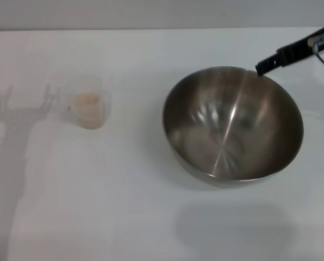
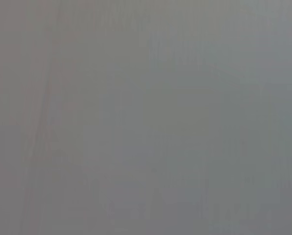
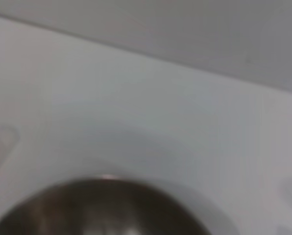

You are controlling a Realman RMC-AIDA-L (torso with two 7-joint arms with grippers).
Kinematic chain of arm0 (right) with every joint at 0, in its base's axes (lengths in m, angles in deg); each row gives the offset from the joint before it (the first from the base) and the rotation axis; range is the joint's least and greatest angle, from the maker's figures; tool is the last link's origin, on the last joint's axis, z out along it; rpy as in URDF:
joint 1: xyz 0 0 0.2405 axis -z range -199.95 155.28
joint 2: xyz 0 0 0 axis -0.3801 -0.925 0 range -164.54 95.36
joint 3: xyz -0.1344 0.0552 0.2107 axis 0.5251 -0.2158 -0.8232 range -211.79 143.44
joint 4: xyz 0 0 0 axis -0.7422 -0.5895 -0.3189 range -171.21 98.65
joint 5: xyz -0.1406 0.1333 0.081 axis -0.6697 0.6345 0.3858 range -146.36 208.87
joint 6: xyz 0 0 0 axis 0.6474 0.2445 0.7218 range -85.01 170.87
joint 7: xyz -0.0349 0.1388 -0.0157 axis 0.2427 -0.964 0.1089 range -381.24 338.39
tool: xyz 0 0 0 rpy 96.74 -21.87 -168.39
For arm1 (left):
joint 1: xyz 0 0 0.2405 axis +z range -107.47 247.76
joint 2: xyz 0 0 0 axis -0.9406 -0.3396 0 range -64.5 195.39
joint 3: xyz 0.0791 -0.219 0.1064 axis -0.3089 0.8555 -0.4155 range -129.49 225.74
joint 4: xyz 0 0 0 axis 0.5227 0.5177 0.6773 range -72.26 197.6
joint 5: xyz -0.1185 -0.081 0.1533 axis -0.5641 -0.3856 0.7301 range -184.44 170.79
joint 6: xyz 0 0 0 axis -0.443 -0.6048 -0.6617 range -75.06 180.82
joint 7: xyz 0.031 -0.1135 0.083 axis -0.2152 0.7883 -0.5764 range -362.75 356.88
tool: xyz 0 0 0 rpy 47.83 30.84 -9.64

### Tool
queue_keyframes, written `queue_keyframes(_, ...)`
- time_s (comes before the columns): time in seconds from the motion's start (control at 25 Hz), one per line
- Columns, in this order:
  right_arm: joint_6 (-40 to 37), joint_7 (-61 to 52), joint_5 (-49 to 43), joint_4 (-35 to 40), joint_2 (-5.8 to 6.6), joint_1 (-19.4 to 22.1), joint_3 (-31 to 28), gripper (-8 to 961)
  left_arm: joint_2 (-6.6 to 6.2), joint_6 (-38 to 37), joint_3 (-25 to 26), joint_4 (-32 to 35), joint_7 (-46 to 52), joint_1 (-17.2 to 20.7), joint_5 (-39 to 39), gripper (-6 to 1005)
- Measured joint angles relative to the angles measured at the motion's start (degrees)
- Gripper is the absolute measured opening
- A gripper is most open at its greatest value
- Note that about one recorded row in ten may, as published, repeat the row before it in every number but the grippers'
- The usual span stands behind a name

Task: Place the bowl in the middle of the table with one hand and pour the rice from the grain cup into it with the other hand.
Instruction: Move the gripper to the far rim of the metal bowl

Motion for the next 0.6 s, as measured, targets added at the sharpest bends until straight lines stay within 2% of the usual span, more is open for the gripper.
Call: queue_keyframes(0.6, -3.6, 3.8, -1.4, -10.9, -0.42, 0.0, -0.2, 675, 0.02, -0.5, 0.5, 0.0, 0.0, 0.1, 0.3, 867)
